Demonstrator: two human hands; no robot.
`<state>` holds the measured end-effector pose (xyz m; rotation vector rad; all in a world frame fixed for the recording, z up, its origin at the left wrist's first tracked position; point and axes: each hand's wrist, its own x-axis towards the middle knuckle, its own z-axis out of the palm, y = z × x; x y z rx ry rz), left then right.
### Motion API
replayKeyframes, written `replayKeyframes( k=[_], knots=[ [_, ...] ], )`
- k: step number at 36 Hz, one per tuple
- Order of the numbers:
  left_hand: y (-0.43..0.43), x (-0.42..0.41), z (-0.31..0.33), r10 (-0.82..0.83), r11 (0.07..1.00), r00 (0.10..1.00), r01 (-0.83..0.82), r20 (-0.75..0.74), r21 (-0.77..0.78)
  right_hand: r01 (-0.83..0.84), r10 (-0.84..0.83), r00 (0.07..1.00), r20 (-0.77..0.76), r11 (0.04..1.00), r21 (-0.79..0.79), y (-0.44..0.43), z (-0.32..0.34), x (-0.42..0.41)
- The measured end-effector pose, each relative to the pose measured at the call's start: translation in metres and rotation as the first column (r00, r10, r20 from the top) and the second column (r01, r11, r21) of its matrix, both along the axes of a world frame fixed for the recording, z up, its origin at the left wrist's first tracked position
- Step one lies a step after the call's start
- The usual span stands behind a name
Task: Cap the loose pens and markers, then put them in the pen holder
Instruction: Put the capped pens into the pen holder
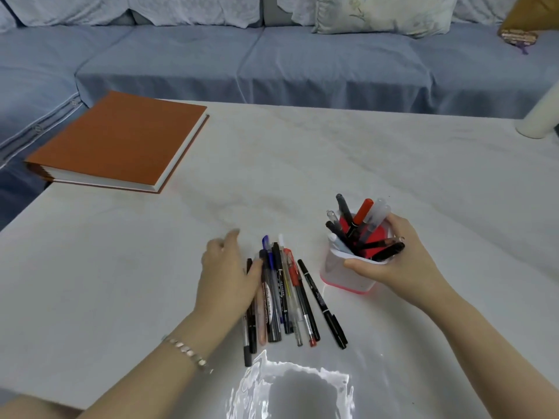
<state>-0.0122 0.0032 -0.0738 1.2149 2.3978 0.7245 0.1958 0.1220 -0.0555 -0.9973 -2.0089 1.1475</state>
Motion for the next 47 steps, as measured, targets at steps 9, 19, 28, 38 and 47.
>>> replayKeyframes(
  k=[9, 19, 28, 38, 47],
  knots=[
    [-0.016, -0.011, -0.017, 0.016, 0.972, 0.997, 0.002, 0.074, -0.236, -0.02, 0.021, 1.0, 0.009, 0.998, -0.059, 0.001, -0.004, 0.001],
    [-0.019, -0.005, -0.019, 0.009, 0.969, 0.996, 0.014, 0.092, -0.246, -0.043, 0.04, 0.998, -0.041, 0.996, -0.078, -0.004, 0.005, -0.001],
    [-0.018, -0.018, -0.022, -0.1, 0.931, 0.995, 0.099, 0.015, -0.351, -0.047, 0.042, 0.997, -0.063, 0.997, -0.068, -0.006, 0.007, -0.001],
    [0.022, -0.008, 0.041, -0.05, 0.985, 0.963, 0.003, 0.265, 0.175, -0.025, 0.024, 0.999, -0.027, 0.999, -0.042, -0.004, 0.002, 0.001],
    [0.055, 0.057, 0.093, -0.464, 0.685, 0.671, -0.142, 0.578, 0.715, 0.004, -0.005, 0.999, -0.033, 1.0, -0.027, -0.003, -0.001, 0.002]
  ],
)
